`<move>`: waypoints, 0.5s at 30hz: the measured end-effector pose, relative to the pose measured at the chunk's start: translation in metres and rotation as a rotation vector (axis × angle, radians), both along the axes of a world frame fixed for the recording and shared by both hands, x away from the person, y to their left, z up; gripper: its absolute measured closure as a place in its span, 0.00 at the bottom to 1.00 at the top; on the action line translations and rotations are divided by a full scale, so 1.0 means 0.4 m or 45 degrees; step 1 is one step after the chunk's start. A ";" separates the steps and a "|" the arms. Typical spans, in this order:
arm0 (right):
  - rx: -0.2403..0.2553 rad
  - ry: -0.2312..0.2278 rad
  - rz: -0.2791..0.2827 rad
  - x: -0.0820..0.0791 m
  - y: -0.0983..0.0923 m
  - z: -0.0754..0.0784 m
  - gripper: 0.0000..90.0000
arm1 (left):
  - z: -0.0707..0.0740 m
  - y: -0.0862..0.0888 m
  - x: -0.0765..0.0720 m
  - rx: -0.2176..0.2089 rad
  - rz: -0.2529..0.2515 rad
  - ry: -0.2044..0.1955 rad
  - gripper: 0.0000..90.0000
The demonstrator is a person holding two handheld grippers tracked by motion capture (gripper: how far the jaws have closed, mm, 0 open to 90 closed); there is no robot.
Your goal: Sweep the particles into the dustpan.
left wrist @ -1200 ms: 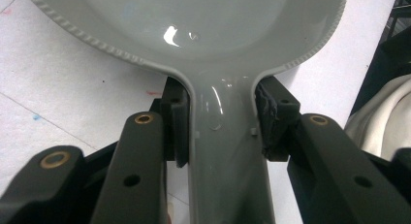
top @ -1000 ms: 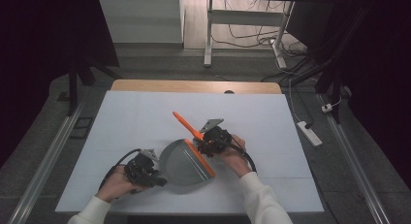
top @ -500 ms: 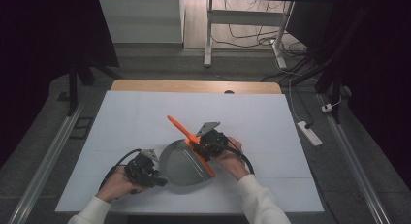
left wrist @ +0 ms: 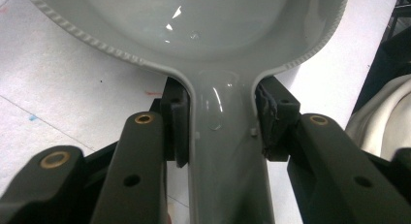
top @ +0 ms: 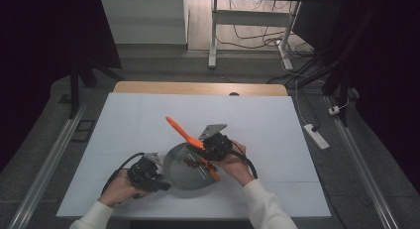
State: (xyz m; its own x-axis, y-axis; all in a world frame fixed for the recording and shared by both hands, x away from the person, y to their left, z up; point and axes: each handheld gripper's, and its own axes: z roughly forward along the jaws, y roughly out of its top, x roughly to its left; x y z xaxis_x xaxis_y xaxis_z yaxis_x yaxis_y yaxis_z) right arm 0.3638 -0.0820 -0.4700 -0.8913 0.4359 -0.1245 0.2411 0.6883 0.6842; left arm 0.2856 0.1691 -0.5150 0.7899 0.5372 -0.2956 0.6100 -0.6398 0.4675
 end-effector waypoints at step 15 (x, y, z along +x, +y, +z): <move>0.014 -0.006 -0.178 0.045 -0.078 0.004 0.78 | -0.001 -0.001 -0.001 -0.001 0.005 -0.001 0.69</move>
State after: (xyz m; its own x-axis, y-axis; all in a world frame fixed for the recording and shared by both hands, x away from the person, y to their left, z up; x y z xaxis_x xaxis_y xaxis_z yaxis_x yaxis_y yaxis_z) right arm 0.3819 -0.1133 -0.4682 -0.8211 0.5574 -0.1228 0.3311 0.6404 0.6930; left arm 0.2852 0.1687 -0.5154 0.7882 0.5397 -0.2958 0.6120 -0.6371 0.4686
